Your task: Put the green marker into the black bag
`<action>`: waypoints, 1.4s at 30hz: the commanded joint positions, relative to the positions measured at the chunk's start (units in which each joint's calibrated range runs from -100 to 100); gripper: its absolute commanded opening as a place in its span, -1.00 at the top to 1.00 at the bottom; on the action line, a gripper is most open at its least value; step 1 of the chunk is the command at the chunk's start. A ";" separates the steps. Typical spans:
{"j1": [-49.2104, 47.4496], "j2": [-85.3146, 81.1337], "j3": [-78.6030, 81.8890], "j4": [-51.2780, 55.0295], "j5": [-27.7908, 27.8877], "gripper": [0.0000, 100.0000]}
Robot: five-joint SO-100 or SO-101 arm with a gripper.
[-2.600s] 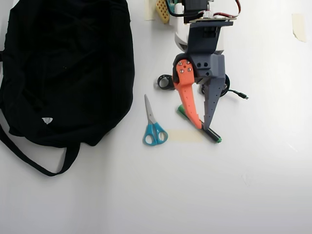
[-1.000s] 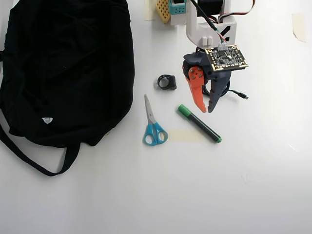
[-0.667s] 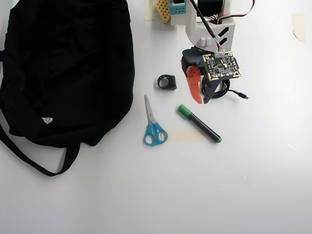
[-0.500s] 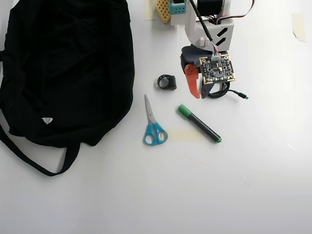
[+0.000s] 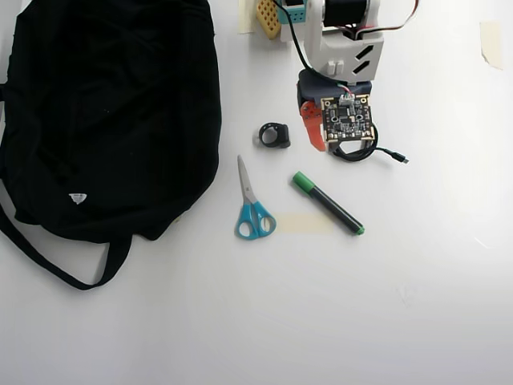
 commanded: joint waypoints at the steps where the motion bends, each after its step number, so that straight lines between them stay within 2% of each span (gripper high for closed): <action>1: 0.33 -0.37 -2.53 0.18 -0.13 0.95; 23: -0.27 -0.54 -1.63 0.18 0.71 0.95; 28: 0.18 -0.45 -1.72 0.18 6.74 0.96; 42: 0.40 -0.29 -1.27 0.18 16.33 0.95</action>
